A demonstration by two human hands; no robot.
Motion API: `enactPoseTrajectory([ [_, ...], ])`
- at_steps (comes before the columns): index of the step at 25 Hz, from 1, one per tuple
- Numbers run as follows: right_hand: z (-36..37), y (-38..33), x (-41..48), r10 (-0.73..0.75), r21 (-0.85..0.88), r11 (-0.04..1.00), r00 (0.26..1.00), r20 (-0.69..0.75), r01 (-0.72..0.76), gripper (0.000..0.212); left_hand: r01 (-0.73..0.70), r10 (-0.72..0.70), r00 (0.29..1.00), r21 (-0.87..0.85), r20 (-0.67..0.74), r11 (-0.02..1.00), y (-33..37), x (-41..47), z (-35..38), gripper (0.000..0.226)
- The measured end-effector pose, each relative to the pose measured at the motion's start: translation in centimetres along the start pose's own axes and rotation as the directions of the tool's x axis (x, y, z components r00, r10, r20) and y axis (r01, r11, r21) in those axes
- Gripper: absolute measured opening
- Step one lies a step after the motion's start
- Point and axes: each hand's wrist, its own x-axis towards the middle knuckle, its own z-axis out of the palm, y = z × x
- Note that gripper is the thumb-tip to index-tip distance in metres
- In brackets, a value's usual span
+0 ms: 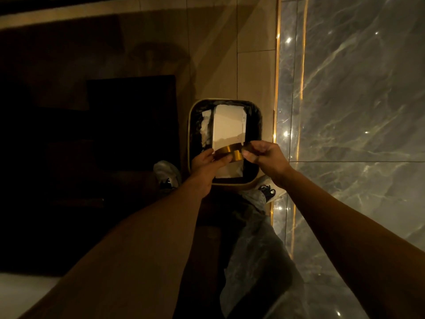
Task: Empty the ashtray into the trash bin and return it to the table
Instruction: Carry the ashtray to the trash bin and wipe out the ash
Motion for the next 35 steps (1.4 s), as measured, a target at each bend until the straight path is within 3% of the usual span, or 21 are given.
enactPoseTrajectory([
  [2, 0.4, 0.2, 0.4, 0.024, -0.019, 1.000, 0.999, -0.022, -0.024, 0.018, 0.010, -0.012, 0.999, -0.028, -0.052, 1.000, -0.4, 0.4, 0.1, 0.061],
  [5, 1.0, 0.6, 1.0, 0.067, -0.040, 0.997, 0.996, -0.056, -0.069, 0.022, -0.006, 0.004, 0.994, -0.021, -0.108, 1.000, -0.3, 0.7, 0.6, 0.019],
  [8, 1.5, 0.9, 1.6, 0.115, -0.027, 0.993, 0.990, -0.083, -0.118, 0.025, -0.023, 0.025, 0.989, 0.014, -0.143, 1.000, -0.4, 1.2, 0.9, 0.011],
  [12, 1.8, 1.1, 2.2, 0.165, -0.057, 0.984, 0.981, -0.101, -0.171, 0.032, -0.010, 0.023, 0.980, 0.063, -0.198, 0.998, -0.8, 1.3, 1.1, 0.028],
  [25, 2.2, 1.9, 3.5, 0.239, -0.081, 0.962, 0.945, -0.222, -0.262, 0.044, -0.059, 0.133, 0.967, 0.319, -0.216, 0.946, -0.6, 1.1, 1.5, 0.035],
  [32, 2.4, 1.6, 3.8, 0.198, -0.090, 0.971, 0.959, -0.201, -0.219, 0.023, -0.138, 0.209, 0.966, 0.379, -0.153, 0.915, -1.1, 1.3, 1.5, 0.054],
  [35, 2.3, 1.7, 3.8, 0.199, -0.102, 0.970, 0.963, -0.182, -0.219, 0.024, -0.140, 0.229, 0.963, 0.458, -0.144, 0.878, -1.5, 2.0, 1.4, 0.065],
])
